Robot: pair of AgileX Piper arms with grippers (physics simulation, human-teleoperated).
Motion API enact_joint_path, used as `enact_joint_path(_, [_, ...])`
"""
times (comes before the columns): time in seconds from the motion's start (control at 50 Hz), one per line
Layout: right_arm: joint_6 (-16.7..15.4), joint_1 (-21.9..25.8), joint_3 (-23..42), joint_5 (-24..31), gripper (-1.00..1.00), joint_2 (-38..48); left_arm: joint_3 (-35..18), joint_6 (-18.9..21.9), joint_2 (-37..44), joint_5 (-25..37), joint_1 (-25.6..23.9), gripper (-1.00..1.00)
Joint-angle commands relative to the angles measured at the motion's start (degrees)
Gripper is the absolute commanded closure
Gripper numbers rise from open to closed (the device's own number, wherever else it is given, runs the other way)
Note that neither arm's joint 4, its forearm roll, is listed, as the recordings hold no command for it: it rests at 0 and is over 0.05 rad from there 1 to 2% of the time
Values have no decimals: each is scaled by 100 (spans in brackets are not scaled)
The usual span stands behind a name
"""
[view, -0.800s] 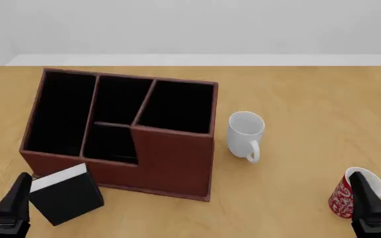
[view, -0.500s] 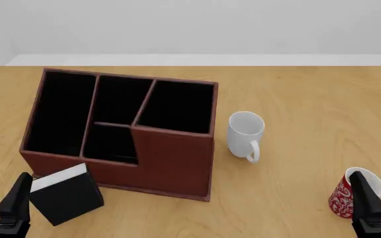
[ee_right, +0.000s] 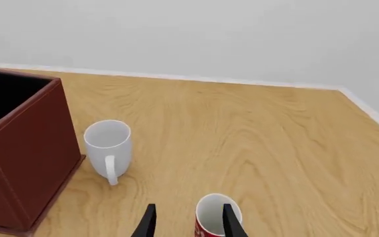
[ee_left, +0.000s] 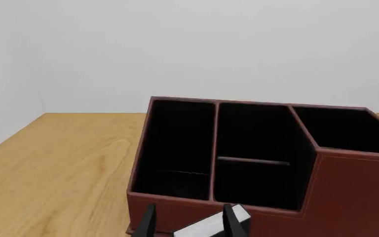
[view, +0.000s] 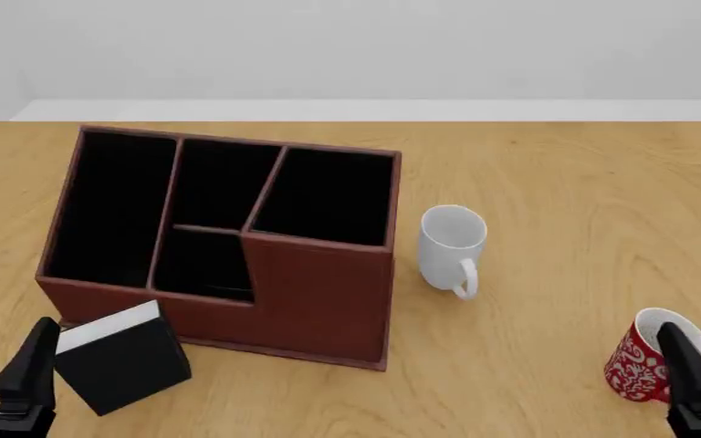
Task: Pick up the red mug and place it to the right of the caddy.
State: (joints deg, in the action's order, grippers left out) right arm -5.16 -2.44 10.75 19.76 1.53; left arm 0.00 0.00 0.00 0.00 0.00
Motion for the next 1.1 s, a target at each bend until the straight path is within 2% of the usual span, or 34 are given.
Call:
enact_joint_path(0.02, [-357, -168, 597, 888, -100, 214, 0, 0, 0, 0, 0, -100])
enact_joint_path(0.08, [-415, -191, 795, 1115, -100, 356, 0, 0, 0, 0, 0, -100])
enact_joint_path(0.14, [-686, -278, 1097, 1383, -100, 453, 0, 0, 0, 0, 0, -100])
enact_joint_path(0.24, [-891, -385, 1388, 1695, -100, 554, 0, 0, 0, 0, 0, -100])
enact_joint_path(0.66, [-1644, -668, 1804, 2575, -100, 1205, 0, 0, 0, 0, 0, -100])
enact_joint_path(0.7, [-1618, -637, 1787, 2640, -100, 1253, 0, 0, 0, 0, 0, -100])
enact_joint_path(0.72, [-1713, -626, 1738, 2661, -100, 1261, 0, 0, 0, 0, 0, -100])
enact_joint_path(0.76, [-1637, -628, 1783, 2708, -100, 1272, 0, 0, 0, 0, 0, -100])
enact_joint_path(0.94, [-1739, -833, 1853, 2923, -100, 1362, 0, 0, 0, 0, 0, -100])
enact_joint_path(0.98, [-1678, -821, 1873, 2989, -100, 1356, 0, 0, 0, 0, 0, -100])
enact_joint_path(1.1, [-1715, -899, 1789, 2973, -100, 1392, 0, 0, 0, 0, 0, -100])
